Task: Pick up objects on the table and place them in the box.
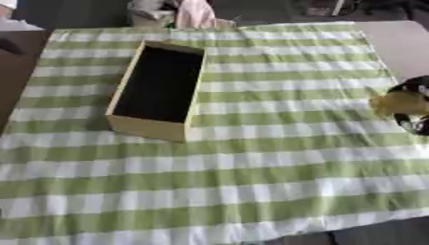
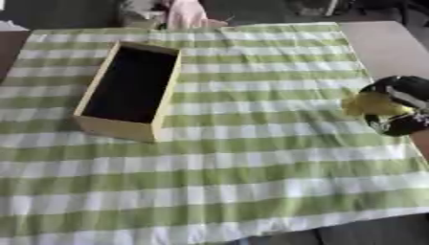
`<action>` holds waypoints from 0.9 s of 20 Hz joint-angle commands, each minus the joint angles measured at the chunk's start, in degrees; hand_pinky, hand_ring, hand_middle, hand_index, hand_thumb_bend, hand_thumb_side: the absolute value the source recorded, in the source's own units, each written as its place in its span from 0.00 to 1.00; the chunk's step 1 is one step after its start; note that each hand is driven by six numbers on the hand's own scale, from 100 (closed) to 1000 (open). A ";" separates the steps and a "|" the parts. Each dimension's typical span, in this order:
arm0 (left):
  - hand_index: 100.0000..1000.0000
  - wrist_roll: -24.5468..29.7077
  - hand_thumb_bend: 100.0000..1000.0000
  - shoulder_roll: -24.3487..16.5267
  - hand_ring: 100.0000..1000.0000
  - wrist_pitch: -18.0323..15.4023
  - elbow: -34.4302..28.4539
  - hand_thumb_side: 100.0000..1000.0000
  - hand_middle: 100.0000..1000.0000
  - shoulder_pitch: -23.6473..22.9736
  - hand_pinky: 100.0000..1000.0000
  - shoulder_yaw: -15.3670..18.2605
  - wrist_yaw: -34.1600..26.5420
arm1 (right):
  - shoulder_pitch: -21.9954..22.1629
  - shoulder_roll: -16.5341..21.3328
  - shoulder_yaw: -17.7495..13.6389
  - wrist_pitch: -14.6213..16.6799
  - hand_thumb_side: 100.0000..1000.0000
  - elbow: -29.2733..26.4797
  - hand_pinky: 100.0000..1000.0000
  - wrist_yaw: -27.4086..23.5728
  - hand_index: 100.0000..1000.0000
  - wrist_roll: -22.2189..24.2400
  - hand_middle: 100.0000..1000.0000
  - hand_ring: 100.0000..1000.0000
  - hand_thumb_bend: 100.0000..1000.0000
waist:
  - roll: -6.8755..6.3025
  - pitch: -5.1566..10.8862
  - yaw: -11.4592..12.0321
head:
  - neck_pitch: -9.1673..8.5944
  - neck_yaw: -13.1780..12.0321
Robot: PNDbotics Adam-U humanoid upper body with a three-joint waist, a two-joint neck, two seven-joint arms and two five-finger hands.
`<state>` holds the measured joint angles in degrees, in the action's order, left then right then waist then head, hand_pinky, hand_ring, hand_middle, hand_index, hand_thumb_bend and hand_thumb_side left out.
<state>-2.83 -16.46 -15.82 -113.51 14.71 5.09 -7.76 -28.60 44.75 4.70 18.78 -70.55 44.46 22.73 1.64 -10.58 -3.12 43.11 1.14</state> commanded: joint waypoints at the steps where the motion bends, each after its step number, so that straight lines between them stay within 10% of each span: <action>1: 0.66 0.20 0.00 -0.37 0.95 0.00 -1.08 0.71 0.82 0.61 0.42 0.07 -0.21 | -3.48 2.39 0.59 0.55 0.10 -2.34 0.86 -0.28 0.86 0.40 0.72 0.75 0.00 | 0.18 0.96 0.14 | -0.47 -0.11; 18: 0.66 0.66 0.00 0.20 0.95 -0.03 -1.08 0.71 0.82 1.70 0.42 -0.35 -0.94 | -28.93 -15.68 6.41 2.19 0.10 1.27 0.83 7.51 0.84 1.96 0.70 0.72 0.00 | -0.27 0.03 2.59 | -1.78 0.72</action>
<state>-2.34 -15.97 -15.83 -113.51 15.58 4.73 -8.34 -55.95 29.52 11.38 20.72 -69.71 50.73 24.91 1.47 -11.38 -0.52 42.07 1.70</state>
